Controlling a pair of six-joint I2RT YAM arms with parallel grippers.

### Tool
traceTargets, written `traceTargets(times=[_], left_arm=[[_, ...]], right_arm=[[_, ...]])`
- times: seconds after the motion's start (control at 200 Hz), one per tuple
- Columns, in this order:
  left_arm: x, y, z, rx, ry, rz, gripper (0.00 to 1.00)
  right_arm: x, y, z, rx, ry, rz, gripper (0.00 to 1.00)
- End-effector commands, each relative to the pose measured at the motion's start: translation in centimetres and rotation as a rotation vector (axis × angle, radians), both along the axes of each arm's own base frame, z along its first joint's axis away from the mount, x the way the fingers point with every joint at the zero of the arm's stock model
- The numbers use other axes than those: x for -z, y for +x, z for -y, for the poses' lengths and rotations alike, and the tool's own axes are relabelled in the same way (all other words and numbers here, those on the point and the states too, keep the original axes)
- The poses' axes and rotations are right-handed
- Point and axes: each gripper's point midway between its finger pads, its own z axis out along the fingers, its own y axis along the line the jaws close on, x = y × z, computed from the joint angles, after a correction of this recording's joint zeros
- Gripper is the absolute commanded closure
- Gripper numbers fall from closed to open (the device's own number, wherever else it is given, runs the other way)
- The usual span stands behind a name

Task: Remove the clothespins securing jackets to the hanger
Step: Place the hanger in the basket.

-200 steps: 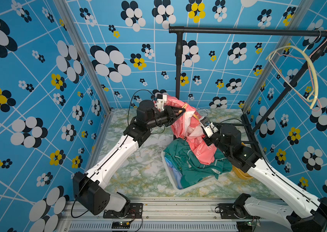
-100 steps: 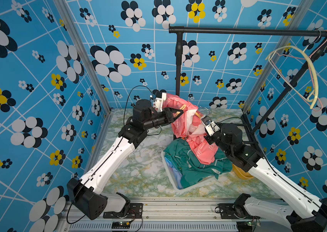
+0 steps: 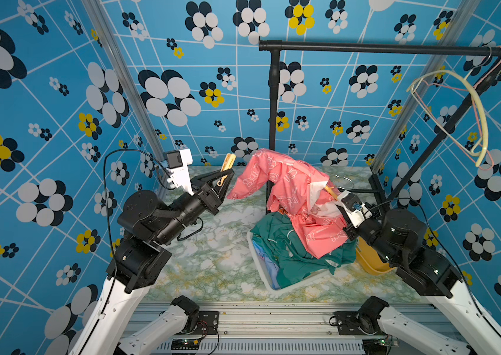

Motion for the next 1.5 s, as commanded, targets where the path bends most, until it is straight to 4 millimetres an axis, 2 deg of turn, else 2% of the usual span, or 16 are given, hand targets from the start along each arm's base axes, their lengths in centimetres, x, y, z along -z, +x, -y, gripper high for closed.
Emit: traceTargets(times=[0.0, 0.115, 0.195, 0.31, 0.45, 0.555, 0.665, 0.83, 0.929, 1.164, 1.369, 1.494], left_arm=[[2.4, 2.5, -0.1, -0.074, 0.071, -0.053, 1.00], [2.7, 3.4, 0.4, -0.073, 0.075, -0.059, 1.00], [2.8, 3.9, 0.2, -0.091, 0.079, -0.061, 1.00], [2.8, 4.5, -1.2, -0.172, 0.077, -0.050, 1.00], [2.6, 3.9, -3.6, -0.274, 0.085, -0.025, 1.00], [2.7, 3.4, -5.1, -0.341, 0.092, -0.013, 1.00], [2.7, 3.0, -5.6, -0.361, 0.086, -0.003, 1.00], [3.3, 3.4, -5.6, -0.366, 0.096, -0.012, 1.00], [3.5, 3.6, -5.7, -0.375, 0.102, -0.007, 1.00], [3.3, 3.7, -5.9, -0.391, 0.119, 0.015, 1.00], [3.2, 4.0, -5.9, -0.395, 0.128, 0.027, 1.00], [3.0, 4.2, -5.7, -0.388, 0.128, 0.030, 1.00]], right_arm=[[-8.0, -4.4, 0.4, -0.140, 0.170, 0.225, 1.00], [-10.4, -6.8, 1.1, -0.199, 0.171, 0.292, 1.00], [-10.7, -8.0, 1.3, -0.230, 0.148, 0.298, 1.00], [-9.2, -8.8, 1.8, -0.239, 0.104, 0.259, 1.00], [-7.8, -10.0, 2.9, -0.228, 0.092, 0.247, 1.00], [-6.6, -9.2, 3.2, -0.186, 0.067, 0.216, 1.00], [-4.9, -6.5, 3.0, -0.106, 0.004, 0.128, 1.00], [-0.4, -0.8, 1.2, 0.012, -0.118, -0.063, 1.00], [2.8, 1.8, -0.2, 0.046, -0.155, -0.172, 1.00], [9.8, 4.5, -2.3, 0.047, -0.090, -0.388, 1.00], [18.8, 6.0, -3.9, 0.074, -0.112, -0.654, 1.00], [23.7, 6.8, -4.2, 0.129, -0.110, -0.742, 1.00]])
